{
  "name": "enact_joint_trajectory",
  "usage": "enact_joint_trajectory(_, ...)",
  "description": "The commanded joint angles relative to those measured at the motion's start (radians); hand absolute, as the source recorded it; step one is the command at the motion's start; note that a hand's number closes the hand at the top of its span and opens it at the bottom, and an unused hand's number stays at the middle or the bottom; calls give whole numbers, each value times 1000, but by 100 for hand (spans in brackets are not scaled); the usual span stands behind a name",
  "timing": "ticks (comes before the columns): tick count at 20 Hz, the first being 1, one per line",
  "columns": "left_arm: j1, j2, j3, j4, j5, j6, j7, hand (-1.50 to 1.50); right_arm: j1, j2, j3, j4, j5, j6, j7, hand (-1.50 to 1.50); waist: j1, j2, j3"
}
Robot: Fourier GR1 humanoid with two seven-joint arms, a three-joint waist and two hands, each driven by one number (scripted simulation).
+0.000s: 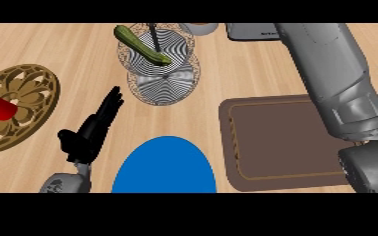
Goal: Pick the squash from the tray and place it in the tiered basket
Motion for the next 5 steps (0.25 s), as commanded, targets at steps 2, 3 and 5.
enact_joint_trajectory(2,39,28,30,-7,22,-21,-9,0,192,-139,-13,-223,-55,145,-9,-150,-39,-10,0)
enact_joint_trajectory(3,5,13,26,-8,17,-1,31,0,223,-135,-8,-282,-66,157,18,-150,-47,-12,0)
enact_joint_trajectory(5,15,12,30,-26,31,-7,40,0,337,-193,-14,-366,-101,251,-3,-150,-44,-9,0)
